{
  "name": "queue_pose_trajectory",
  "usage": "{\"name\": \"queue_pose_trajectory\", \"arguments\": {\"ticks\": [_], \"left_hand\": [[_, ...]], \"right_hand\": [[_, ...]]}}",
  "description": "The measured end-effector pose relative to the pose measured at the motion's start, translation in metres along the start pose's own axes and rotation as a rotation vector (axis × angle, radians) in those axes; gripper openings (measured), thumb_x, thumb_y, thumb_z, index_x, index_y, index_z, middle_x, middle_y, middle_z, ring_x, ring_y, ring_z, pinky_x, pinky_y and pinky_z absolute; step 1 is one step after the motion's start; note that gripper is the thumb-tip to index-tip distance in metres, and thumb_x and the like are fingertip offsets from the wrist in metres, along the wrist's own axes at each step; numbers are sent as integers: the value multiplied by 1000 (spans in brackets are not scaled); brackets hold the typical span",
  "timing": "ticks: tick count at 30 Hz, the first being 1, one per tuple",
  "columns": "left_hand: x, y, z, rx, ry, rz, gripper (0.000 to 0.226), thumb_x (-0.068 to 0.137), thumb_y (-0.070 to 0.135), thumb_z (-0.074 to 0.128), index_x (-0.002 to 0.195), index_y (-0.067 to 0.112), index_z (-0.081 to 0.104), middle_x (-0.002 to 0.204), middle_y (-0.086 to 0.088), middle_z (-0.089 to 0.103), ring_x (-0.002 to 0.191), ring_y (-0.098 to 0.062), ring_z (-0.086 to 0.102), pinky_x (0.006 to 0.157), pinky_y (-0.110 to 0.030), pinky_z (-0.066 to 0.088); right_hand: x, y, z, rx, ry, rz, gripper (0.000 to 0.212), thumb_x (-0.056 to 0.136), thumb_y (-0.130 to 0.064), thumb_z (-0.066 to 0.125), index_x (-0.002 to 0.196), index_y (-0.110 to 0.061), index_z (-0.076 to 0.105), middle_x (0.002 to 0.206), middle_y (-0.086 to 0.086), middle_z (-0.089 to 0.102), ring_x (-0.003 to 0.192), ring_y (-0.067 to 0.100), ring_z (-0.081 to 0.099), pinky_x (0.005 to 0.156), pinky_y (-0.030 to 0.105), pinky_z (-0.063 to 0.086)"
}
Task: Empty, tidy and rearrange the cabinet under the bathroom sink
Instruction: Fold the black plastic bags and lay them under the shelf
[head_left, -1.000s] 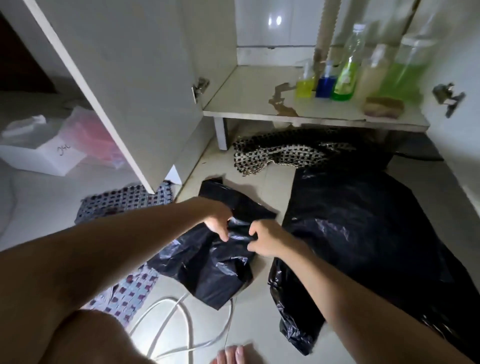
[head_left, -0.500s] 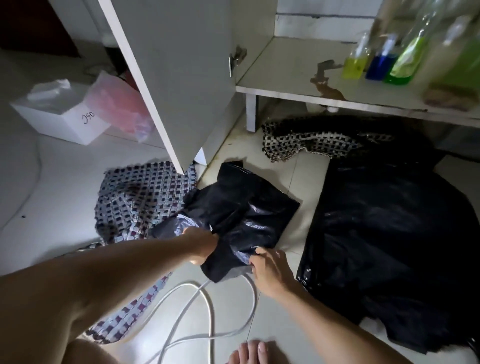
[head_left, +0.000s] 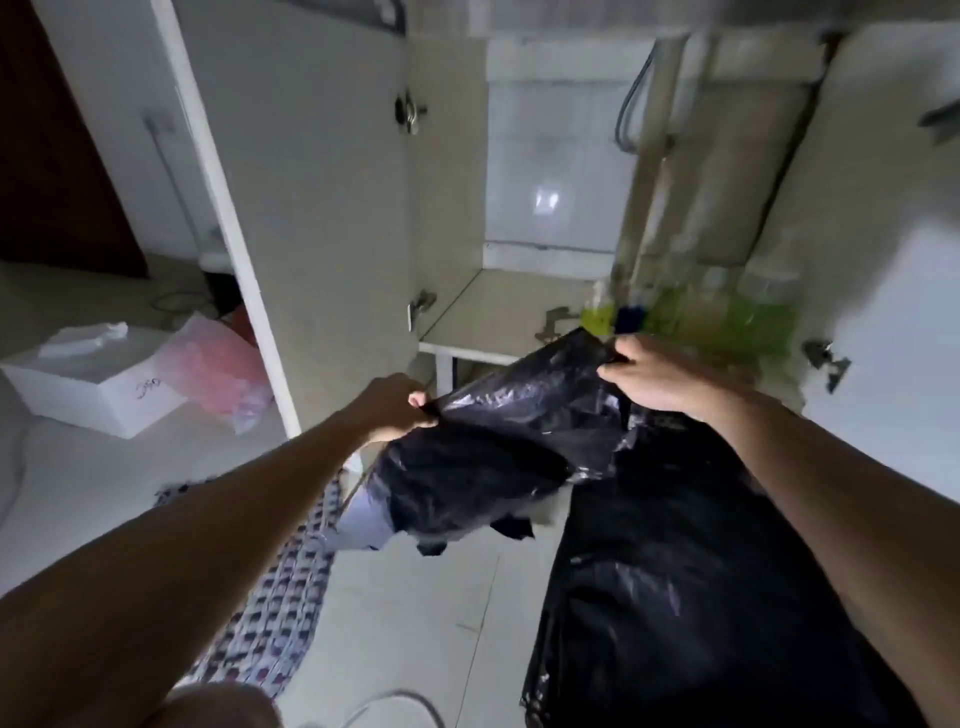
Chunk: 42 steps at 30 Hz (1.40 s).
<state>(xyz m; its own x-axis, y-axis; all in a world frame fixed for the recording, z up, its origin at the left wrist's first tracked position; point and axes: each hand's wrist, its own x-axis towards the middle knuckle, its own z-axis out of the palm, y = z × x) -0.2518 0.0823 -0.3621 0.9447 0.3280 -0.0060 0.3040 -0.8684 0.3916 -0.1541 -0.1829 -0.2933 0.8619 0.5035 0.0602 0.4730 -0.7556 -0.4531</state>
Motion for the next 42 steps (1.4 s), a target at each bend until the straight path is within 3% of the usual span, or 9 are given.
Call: {"name": "queue_pose_trajectory", "arguments": {"ticks": [3, 8, 13, 18, 23, 29, 32, 35, 42], "left_hand": [[3, 48, -22, -37, 160, 109, 16, 86, 17, 67, 100, 11, 72, 111, -11, 68, 106, -28, 61, 78, -24, 40], [5, 140, -26, -57, 288, 301, 20, 86, 8, 57, 96, 15, 74, 101, -10, 72, 90, -26, 65, 73, -26, 44], [-8, 218, -14, 38, 294, 514, 23, 91, 17, 54, 106, 23, 70, 100, -5, 72, 89, -26, 65, 82, -37, 52], [-34, 259, -2, 177, 293, 763, 34, 91, 30, 57, 124, 37, 58, 104, 1, 72, 98, -21, 64, 89, -37, 48], [-26, 239, 19, 336, 262, 550, 38, 89, 25, 56, 127, 31, 52, 107, -6, 67, 102, -30, 62, 84, -39, 48], [-9, 203, 15, -147, 167, 327, 18, 86, 18, 66, 101, 17, 76, 92, -5, 74, 72, -13, 61, 65, -21, 45], [-15, 216, 6, -330, 246, 336, 20, 80, 11, 66, 94, 21, 77, 95, -6, 73, 78, -16, 66, 75, -23, 52], [-28, 239, 1, -365, 294, 416, 35, 75, 10, 59, 101, 28, 74, 101, -3, 72, 92, -22, 67, 87, -35, 54], [-32, 236, -4, -393, 288, 435, 104, 67, 44, 80, 148, 28, 17, 148, -2, 39, 129, -24, 46, 106, -47, 39]], "right_hand": [[-17, 31, -45, -1, 154, 79, 22, 93, -16, 48, 75, -5, 50, 72, 12, 46, 83, 29, 52, 58, 32, 34], [-54, 91, -81, -85, 366, 255, 26, 93, -17, 48, 119, -11, 50, 120, 14, 50, 125, 35, 46, 102, 41, 36], [-86, 70, -97, -91, 288, -18, 79, 82, -24, 66, 148, -19, 24, 153, 2, 30, 137, 22, 34, 111, 37, 31], [-83, 77, -70, -160, 242, -49, 18, 90, -18, 51, 97, -9, 65, 70, 0, 58, 69, 17, 61, 59, 28, 43], [-83, 89, -74, -36, 340, -15, 42, 92, -7, 46, 58, -32, 46, 59, -13, 46, 53, 0, 43, 46, 15, 26], [-85, 101, -81, -140, 297, 100, 33, 90, -10, 42, 59, -23, 41, 60, -9, 44, 57, 12, 50, 51, 24, 35], [-89, 88, -79, -237, 222, 127, 6, 87, -14, 51, 85, -20, 51, 83, -4, 56, 77, 19, 58, 66, 29, 44], [-82, 67, -69, -81, 173, 33, 44, 82, -20, 63, 124, -21, 49, 111, 0, 61, 95, 19, 61, 84, 33, 49], [-76, 65, -85, 225, 484, 130, 26, 86, -1, 48, 63, -13, 47, 56, 1, 48, 53, 19, 46, 44, 24, 30]]}}
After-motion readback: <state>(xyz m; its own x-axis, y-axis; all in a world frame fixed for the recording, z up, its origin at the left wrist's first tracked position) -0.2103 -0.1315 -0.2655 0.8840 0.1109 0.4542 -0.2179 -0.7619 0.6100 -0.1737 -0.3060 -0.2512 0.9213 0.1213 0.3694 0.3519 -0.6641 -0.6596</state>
